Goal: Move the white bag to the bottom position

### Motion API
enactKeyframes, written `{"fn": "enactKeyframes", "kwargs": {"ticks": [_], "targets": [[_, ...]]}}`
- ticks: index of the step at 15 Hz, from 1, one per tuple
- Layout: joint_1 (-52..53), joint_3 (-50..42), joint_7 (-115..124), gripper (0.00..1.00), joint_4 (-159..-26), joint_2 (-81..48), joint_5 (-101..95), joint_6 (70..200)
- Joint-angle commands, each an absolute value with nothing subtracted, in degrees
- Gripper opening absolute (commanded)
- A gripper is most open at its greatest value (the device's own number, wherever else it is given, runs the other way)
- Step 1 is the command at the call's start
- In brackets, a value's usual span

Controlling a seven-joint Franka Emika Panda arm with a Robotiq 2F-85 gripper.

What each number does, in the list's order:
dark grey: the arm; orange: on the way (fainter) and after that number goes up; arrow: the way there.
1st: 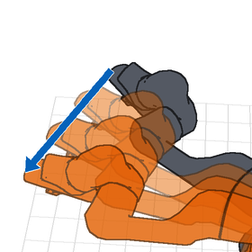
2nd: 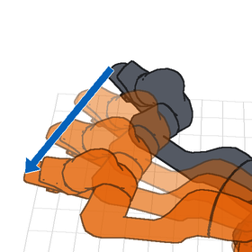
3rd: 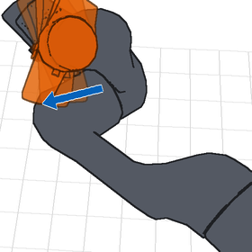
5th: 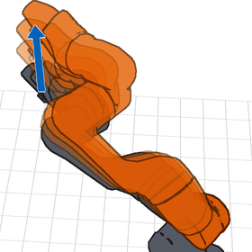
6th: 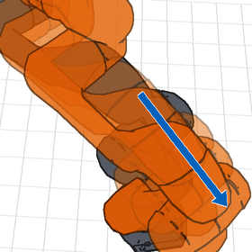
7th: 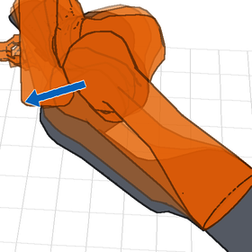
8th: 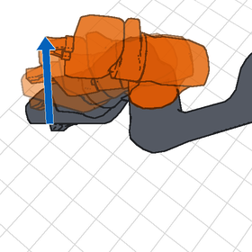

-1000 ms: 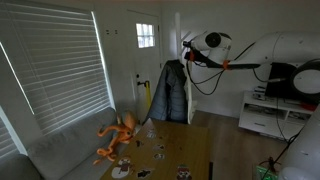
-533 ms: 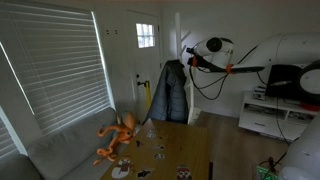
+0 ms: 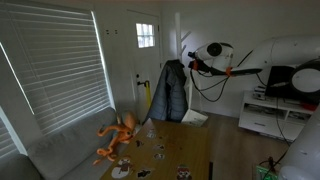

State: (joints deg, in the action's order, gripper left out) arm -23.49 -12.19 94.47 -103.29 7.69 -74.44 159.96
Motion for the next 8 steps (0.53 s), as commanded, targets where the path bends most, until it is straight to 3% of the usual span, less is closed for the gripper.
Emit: {"fn": "enactKeyframes", "kwargs": {"ticks": [1,8], "targets": [[-24.28,-13.88,94.89,0.01,-102.54,6.64,-73.73,163.59],[-23.50,-16.18,84.75,0.01,-103.00,1.28,-62.23,175.93]]}}
